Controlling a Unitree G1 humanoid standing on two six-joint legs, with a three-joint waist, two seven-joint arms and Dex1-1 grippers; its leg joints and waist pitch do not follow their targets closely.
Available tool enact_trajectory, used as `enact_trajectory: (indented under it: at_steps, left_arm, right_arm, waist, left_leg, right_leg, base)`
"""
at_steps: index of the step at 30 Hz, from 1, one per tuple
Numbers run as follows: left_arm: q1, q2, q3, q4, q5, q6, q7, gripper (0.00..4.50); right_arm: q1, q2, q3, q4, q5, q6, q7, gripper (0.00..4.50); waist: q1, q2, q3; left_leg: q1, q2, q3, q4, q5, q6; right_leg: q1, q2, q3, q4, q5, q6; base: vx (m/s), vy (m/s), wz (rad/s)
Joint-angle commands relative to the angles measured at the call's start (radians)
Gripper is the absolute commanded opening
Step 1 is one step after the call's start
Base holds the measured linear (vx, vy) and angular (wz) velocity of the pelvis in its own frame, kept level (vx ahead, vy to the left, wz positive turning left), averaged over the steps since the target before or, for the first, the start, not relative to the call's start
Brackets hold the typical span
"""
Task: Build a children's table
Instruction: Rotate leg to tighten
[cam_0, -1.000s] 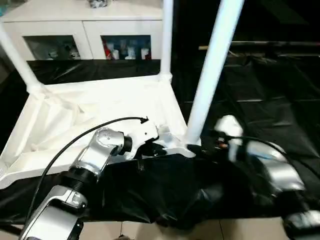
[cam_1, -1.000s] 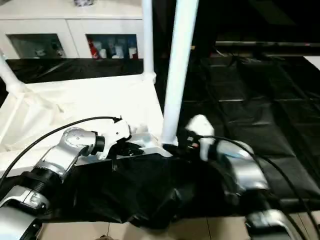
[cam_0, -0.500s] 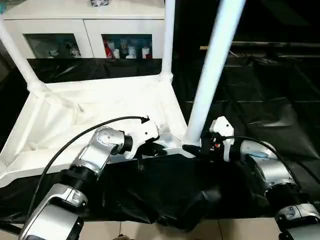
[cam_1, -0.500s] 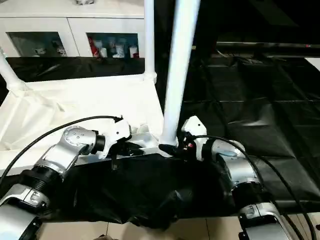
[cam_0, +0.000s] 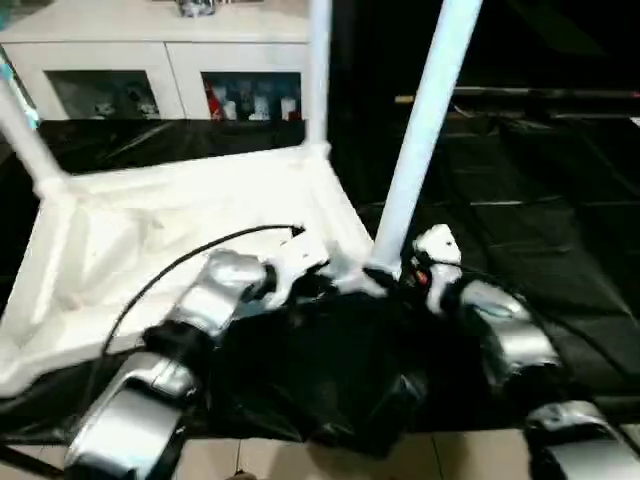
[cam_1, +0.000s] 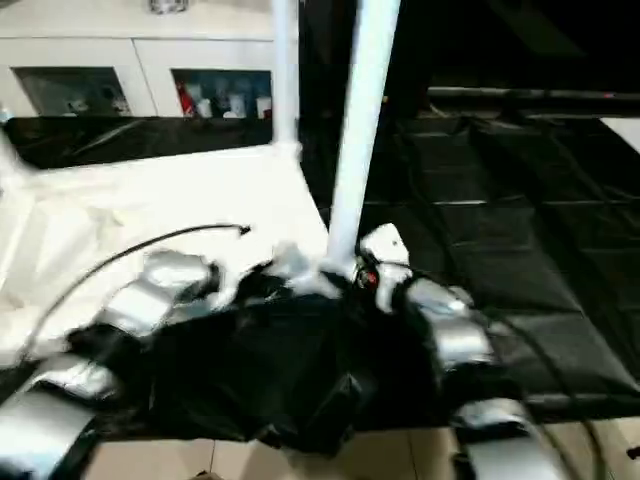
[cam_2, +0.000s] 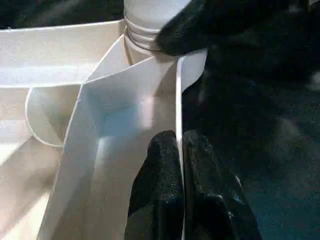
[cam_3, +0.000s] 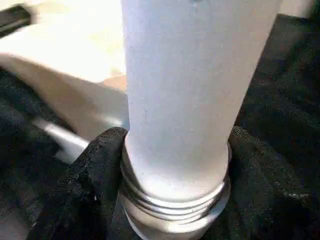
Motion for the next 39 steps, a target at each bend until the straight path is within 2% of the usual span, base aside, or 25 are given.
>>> enact_trajectory:
  at_steps: [1,3,5,7,9,11,14,17,18,20,21,22,23,27,28,29,34,39]
  left_arm:
    - [-0.023,-0.050,0.044,0.062,-0.026,-0.009,0.114,0.00]
    - [-0.052,-0.081,0.053,0.099,-0.027,-0.025,0.163,0.00]
    - [-0.077,-0.110,0.054,0.134,-0.027,-0.044,0.186,0.00]
    - [-0.090,-0.129,0.049,0.153,-0.021,-0.055,0.184,0.00]
    - [-0.093,-0.134,0.046,0.160,-0.019,-0.061,0.176,0.00]
    - [-0.088,-0.131,0.047,0.159,-0.023,-0.068,0.148,0.00]
    - [-0.077,-0.113,0.040,0.162,-0.025,-0.084,0.101,0.00]
    - [-0.058,-0.077,0.021,0.153,-0.019,-0.108,0.021,0.00]
    - [-0.058,-0.077,0.021,0.153,-0.019,-0.108,0.021,0.00]
    - [-0.020,-0.029,-0.002,0.093,-0.042,-0.147,-0.139,0.00]
    - [-0.016,-0.025,-0.003,0.087,-0.045,-0.150,-0.152,0.00]
    - [0.008,0.005,-0.019,0.039,-0.062,-0.163,-0.245,0.00]
    - [0.008,0.005,-0.019,0.039,-0.062,-0.163,-0.245,0.00]
    - [0.037,0.049,-0.033,-0.026,-0.084,-0.176,-0.356,0.00]
    - [0.040,0.057,-0.033,-0.036,-0.088,-0.175,-0.372,0.00]
    - [0.043,0.063,-0.033,-0.044,-0.090,-0.173,-0.386,0.00]
    - [0.052,0.097,-0.034,-0.072,-0.090,-0.175,-0.424,0.00]
    - [0.047,0.100,-0.021,-0.069,-0.085,-0.178,-0.415,0.00]
  right_arm:
    - [-0.004,0.035,-0.005,0.064,-0.038,0.037,-0.145,2.75]
    - [-0.021,0.075,0.002,0.084,-0.058,0.049,-0.231,2.75]
    - [-0.036,0.121,0.031,0.092,-0.081,0.039,-0.249,2.75]
    - [-0.040,0.154,0.057,0.079,-0.093,0.011,-0.220,2.75]
    - [-0.040,0.157,0.067,0.069,-0.098,-0.007,-0.203,3.31]
    - [-0.042,0.125,0.091,0.058,-0.136,-0.051,-0.191,3.45]
    - [-0.041,0.081,0.065,0.040,-0.098,-0.072,-0.122,3.81]
    - [-0.019,0.000,0.067,-0.015,-0.064,-0.091,0.037,3.89]
    - [-0.019,0.000,0.067,-0.015,-0.064,-0.091,0.037,3.89]
    - [0.023,-0.093,0.075,-0.112,-0.003,-0.058,0.266,3.89]
    - [0.026,-0.100,0.077,-0.119,0.000,-0.056,0.282,3.89]
    - [0.045,-0.147,0.088,-0.158,0.024,-0.034,0.380,3.89]
    - [0.045,-0.147,0.088,-0.158,0.024,-0.034,0.380,3.89]
    - [0.060,-0.199,0.095,-0.189,0.052,-0.011,0.498,3.89]
    - [0.061,-0.207,0.098,-0.191,0.053,-0.012,0.518,3.89]
    - [0.063,-0.214,0.101,-0.192,0.054,-0.014,0.535,3.89]
    - [0.064,-0.234,0.113,-0.197,0.052,-0.003,0.592,3.89]
    - [0.057,-0.225,0.111,-0.192,0.054,0.000,0.599,3.37]
  waist:
    - [-0.001,-0.015,-0.059]
    - [0.000,-0.017,-0.060]
    - [0.002,-0.014,-0.062]
    - [0.004,-0.017,-0.062]
    - [0.006,-0.018,-0.062]
    - [0.007,-0.017,-0.061]
    - [0.007,-0.019,-0.060]
    - [0.013,-0.022,-0.065]
    - [0.015,-0.023,-0.065]
    - [0.022,-0.026,-0.066]
    - [0.024,-0.025,-0.066]
    - [0.029,-0.025,-0.066]
    - [0.031,-0.025,-0.065]
    - [0.040,-0.021,-0.061]
    - [0.042,-0.021,-0.061]
    - [0.041,-0.025,-0.060]
    - [0.041,-0.025,-0.061]
    - [0.043,-0.024,-0.062]
  left_leg:
    - [0.015,0.044,-0.029,-0.069,-0.228,0.037]
    - [0.014,0.045,-0.030,-0.071,-0.217,0.036]
    - [0.014,0.045,-0.029,-0.070,-0.215,0.044]
    - [0.010,0.044,-0.029,-0.069,-0.201,0.050]
    - [0.008,0.044,-0.027,-0.069,-0.192,0.061]
    - [0.008,0.046,-0.028,-0.070,-0.198,0.058]
    - [0.010,0.046,-0.028,-0.070,-0.206,0.065]
    - [0.005,0.047,-0.026,-0.066,-0.172,0.092]
    - [0.003,0.047,-0.026,-0.066,-0.164,0.100]
    - [-0.001,0.047,-0.025,-0.063,-0.141,0.127]
    - [-0.002,0.049,-0.024,-0.061,-0.138,0.135]
    - [-0.002,0.054,-0.023,-0.062,-0.136,0.140]
    - [-0.004,0.053,-0.023,-0.062,-0.139,0.143]
    - [0.011,0.060,-0.022,-0.067,-0.184,0.103]
    - [0.010,0.063,-0.024,-0.069,-0.187,0.096]
    - [0.007,0.058,-0.022,-0.069,-0.182,0.092]
    - [0.007,0.059,-0.024,-0.070,-0.177,0.082]
    - [0.005,0.057,-0.023,-0.069,-0.160,0.088]
  right_leg:
    - [0.031,-0.098,0.058,-0.107,-0.410,-0.151]
    - [0.032,-0.097,0.059,-0.104,-0.387,-0.151]
    - [0.033,-0.100,0.060,-0.101,-0.347,-0.164]
    - [0.037,-0.100,0.061,-0.098,-0.324,-0.166]
    - [0.039,-0.101,0.062,-0.097,-0.311,-0.168]
    - [0.037,-0.101,0.060,-0.098,-0.329,-0.166]
    - [0.038,-0.101,0.060,-0.099,-0.334,-0.166]
    - [0.043,-0.099,0.062,-0.089,-0.248,-0.183]
    - [0.045,-0.100,0.062,-0.088,-0.232,-0.185]
    - [0.051,-0.100,0.060,-0.083,-0.194,-0.193]
    - [0.049,-0.100,0.061,-0.082,-0.189,-0.194]
    - [0.048,-0.098,0.059,-0.080,-0.184,-0.196]
    - [0.047,-0.098,0.059,-0.078,-0.192,-0.193]
    - [0.034,-0.100,0.061,-0.090,-0.285,-0.186]
    - [0.036,-0.102,0.061,-0.087,-0.287,-0.186]
    - [0.036,-0.099,0.060,-0.088,-0.294,-0.181]
    - [0.036,-0.102,0.061,-0.085,-0.280,-0.183]
    - [0.037,-0.101,0.060,-0.083,-0.258,-0.187]
  base:
    - [0.000,0.000,0.00]
    - [0.000,0.000,0.00]
    - [0.000,0.000,0.00]
    - [0.000,0.000,0.00]
    - [0.000,0.000,0.00]
    - [0.000,0.000,0.00]
    - [0.000,0.000,0.00]
    - [0.000,0.000,0.00]
    - [0.000,0.000,0.00]
    - [0.000,0.000,0.00]
    - [0.000,0.000,0.00]
    - [0.000,0.000,0.00]
    - [0.000,0.000,0.00]
    - [0.000,0.000,0.00]
    - [0.000,0.000,0.00]
    - [0.000,0.000,0.00]
    - [0.000,0.000,0.00]
    - [0.000,0.000,0.00]
